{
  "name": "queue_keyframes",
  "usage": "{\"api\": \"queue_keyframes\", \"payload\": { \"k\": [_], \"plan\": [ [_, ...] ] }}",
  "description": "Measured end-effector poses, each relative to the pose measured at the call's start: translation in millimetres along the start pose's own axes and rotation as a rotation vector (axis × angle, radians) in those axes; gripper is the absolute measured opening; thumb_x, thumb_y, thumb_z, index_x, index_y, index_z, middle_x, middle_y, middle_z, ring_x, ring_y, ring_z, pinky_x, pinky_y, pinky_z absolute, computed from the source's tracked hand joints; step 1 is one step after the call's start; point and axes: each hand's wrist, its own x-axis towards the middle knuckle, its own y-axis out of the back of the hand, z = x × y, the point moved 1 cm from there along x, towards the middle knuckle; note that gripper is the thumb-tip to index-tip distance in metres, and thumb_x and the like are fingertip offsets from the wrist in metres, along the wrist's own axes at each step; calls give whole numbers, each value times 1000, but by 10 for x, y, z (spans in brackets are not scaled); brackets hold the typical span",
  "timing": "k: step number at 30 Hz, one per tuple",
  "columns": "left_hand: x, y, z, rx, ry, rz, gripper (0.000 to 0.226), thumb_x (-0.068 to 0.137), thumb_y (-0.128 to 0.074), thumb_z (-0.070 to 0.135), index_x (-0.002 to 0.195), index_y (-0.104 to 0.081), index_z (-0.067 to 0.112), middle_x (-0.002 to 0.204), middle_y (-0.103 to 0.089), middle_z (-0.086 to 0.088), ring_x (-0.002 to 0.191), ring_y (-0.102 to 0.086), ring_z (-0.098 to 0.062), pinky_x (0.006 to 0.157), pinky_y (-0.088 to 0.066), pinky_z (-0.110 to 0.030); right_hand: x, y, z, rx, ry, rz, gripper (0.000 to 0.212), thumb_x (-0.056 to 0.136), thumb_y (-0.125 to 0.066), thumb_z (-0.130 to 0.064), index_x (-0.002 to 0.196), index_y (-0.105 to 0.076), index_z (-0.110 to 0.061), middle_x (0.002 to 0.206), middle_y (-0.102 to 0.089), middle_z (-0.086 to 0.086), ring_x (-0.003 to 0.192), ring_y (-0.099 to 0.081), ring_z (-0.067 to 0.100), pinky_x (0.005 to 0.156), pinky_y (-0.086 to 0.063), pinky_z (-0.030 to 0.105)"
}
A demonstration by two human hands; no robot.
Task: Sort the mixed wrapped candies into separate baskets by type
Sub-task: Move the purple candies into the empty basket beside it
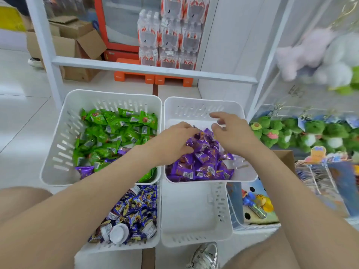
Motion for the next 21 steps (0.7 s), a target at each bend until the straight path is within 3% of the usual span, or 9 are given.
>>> {"api": "queue_keyframes", "payload": {
  "k": [2,4,6,10,14,16,19,21],
  "plan": [
    [15,41,-12,-6,-32,27,50,99,-63,26,147,-52,20,144,-53,-7,133,-49,-24,111,-34,-32,5,-21,-53,3,10,12,32,101,-51,-17,124,-71,-26,116,-72,1,97,-69,9,81,-49,16],
    [-49,153,-40,16,-42,159,34,100,-61,25,134,-63,20,132,-59,-6,124,-54,-25,108,-41,-37,-24,-39,-187,-11,57,20,31,96,-50,-11,106,-77,-23,80,-69,-11,66,-62,-4,59,-39,4],
    [-196,289,-126,78,18,273,19,100,-58,25,115,-69,22,114,-61,-4,109,-58,-27,97,-46,-44,-93,-74,-403,-32,126,23,32,93,-50,-9,98,-78,-22,63,-56,-17,55,-55,-3,59,-38,8],
    [-645,571,-512,147,249,264,14,97,-53,22,93,-67,24,91,-64,1,87,-63,-25,79,-55,-43,-293,-235,-883,-99,287,-103,35,94,-49,-11,104,-79,-25,73,-58,-16,72,-56,10,76,-43,26],
    [-1126,796,-951,296,522,-31,18,89,-53,13,92,-70,18,95,-73,-7,91,-68,-30,82,-58,-41,-376,-436,-1204,-149,428,-269,35,100,-49,-13,120,-76,-24,112,-75,-4,105,-64,19,93,-48,31],
    [-1290,834,-1083,362,610,-154,12,90,-53,10,81,-60,13,90,-68,-11,85,-64,-32,81,-58,-40,-367,-566,-1328,-171,512,-371,34,101,-51,-12,125,-74,-20,120,-75,-2,110,-66,17,98,-49,31],
    [-1386,783,-1130,414,652,-315,31,95,-51,8,67,-39,15,75,-51,-6,75,-53,-27,69,-48,-34,-279,-900,-1501,-234,601,-465,24,100,-58,-17,119,-74,-17,108,-76,1,98,-69,20,90,-55,37],
    [-1382,709,-1161,399,640,-385,30,94,-54,8,68,-39,13,70,-49,-5,67,-52,-24,62,-46,-37,-175,-1198,-1591,-302,599,-458,18,97,-65,-26,109,-72,-14,95,-73,4,89,-67,25,81,-57,42]
  ]
}}
